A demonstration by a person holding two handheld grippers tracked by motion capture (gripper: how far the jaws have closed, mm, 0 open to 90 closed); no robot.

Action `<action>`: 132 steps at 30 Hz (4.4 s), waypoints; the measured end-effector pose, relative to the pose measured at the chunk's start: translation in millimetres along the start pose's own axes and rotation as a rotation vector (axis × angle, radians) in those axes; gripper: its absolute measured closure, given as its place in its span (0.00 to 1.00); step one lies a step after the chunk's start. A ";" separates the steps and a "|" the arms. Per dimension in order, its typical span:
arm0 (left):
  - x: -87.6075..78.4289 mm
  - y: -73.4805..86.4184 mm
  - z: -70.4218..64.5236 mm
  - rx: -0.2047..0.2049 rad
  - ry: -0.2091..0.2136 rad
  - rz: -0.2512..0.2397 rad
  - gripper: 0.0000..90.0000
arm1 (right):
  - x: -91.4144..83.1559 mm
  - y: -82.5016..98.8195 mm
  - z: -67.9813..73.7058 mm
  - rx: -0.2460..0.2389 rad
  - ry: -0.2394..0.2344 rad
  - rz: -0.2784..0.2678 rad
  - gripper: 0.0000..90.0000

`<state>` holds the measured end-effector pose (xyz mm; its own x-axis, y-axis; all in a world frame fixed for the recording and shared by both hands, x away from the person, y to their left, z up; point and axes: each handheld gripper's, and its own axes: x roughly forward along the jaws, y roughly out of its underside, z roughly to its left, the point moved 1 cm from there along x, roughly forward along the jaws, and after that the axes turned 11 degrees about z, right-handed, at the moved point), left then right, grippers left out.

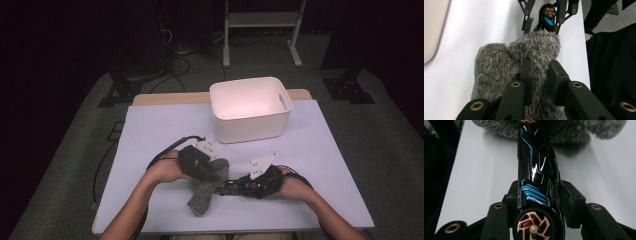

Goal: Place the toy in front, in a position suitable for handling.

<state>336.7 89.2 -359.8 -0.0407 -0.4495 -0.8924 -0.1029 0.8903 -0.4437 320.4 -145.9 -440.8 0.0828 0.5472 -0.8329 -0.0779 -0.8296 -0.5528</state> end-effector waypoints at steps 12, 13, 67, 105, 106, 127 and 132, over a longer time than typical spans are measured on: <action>6.3 14.7 -0.8 -0.024 -0.001 0.059 0.84 | 22.6 -30.6 -5.9 -0.047 -0.034 0.001 0.62; 6.7 14.3 -0.1 -0.021 0.000 0.060 0.84 | 22.5 -29.4 -5.8 -0.034 -0.037 -0.005 0.62; 25.6 -21.7 -5.0 0.034 -0.075 0.104 0.94 | 14.6 8.7 5.2 0.098 0.047 -0.062 0.71; 27.0 -7.2 -11.6 0.032 0.023 0.020 0.94 | -1.2 -5.8 5.7 0.081 0.087 -0.147 0.48; 26.8 -8.4 -11.7 0.037 0.013 0.029 0.94 | -3.3 -7.2 6.0 0.076 0.097 -0.160 0.46; 19.6 -7.5 -11.4 0.042 0.002 0.010 0.83 | 7.9 -40.4 9.2 -0.072 0.122 -0.117 0.66; 1.7 7.4 -10.6 -0.008 -0.042 -0.012 0.69 | 6.8 -38.8 9.4 -0.062 0.124 -0.119 0.66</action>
<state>325.3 94.2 -363.8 0.0022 -0.4565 -0.8897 -0.1106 0.8841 -0.4539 314.7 -108.9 -425.2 0.2102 0.6274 -0.7498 0.0010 -0.7671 -0.6415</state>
